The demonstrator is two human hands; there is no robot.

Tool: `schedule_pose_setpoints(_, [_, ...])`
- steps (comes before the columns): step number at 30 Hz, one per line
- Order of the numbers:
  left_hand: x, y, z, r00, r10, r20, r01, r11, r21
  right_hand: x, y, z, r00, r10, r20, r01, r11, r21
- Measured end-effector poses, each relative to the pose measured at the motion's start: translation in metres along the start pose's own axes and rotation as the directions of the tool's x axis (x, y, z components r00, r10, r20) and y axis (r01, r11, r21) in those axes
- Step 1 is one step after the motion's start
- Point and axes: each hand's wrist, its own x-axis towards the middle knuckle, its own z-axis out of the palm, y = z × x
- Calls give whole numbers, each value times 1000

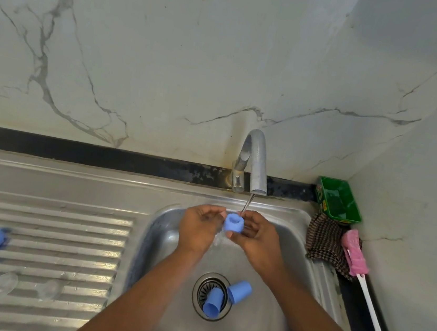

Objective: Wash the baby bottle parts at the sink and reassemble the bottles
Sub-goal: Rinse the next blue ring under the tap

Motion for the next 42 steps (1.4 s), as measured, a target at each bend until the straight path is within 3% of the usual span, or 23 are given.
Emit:
schedule_pose_setpoints(3, [-5, 0, -3, 996, -88, 21, 89, 996, -9, -4, -4, 1, 967, -213, 138, 245, 925, -290])
schedule_pose_setpoints(6, [-13, 7, 1, 954, -235, 184, 259, 958, -120, -4, -9, 2, 894, -380, 236, 447, 786, -427])
schedule_pose_setpoints(9, [-17, 12, 9, 906, -319, 277, 350, 934, -69, -1, -11, 2, 953, -251, 171, 302, 842, -447])
schedule_pose_setpoints(12, [-21, 17, 16, 862, -402, 311, 467, 867, -174, 2, -11, -2, 989, -122, 81, 145, 878, -455])
schedule_pose_setpoints(15, [-19, 22, 22, 831, -462, 311, 547, 783, -297, 4, -13, -12, 989, -123, 87, 150, 854, -498])
schedule_pose_setpoints(20, [-12, 34, 29, 799, -517, 308, 599, 639, -483, 39, -28, -25, 988, -106, -111, 44, 888, -458])
schedule_pose_setpoints(22, [-12, 37, 32, 791, -520, 323, 610, 626, -486, 60, -40, -26, 990, -103, -98, 46, 883, -467])
schedule_pose_setpoints(26, [-14, 36, 35, 758, -616, 213, 647, 753, -124, 93, -53, -21, 997, -44, 66, 71, 865, -497])
schedule_pose_setpoints(29, [-1, 35, 28, 736, -647, 200, 677, 699, -230, 107, -51, -12, 989, -56, 138, 116, 873, -473])
schedule_pose_setpoints(33, [2, 31, 26, 741, -630, 233, 672, 697, -250, 117, -42, -5, 993, -113, 41, 120, 905, -409])
schedule_pose_setpoints(37, [-1, 23, 34, 813, -543, 209, 567, 820, -76, 121, -38, -2, 997, -55, 58, 73, 929, -362])
schedule_pose_setpoints(42, [-3, 14, 41, 948, -278, 156, 294, 952, -87, 118, -42, 0, 1000, -19, 22, 27, 886, -463])
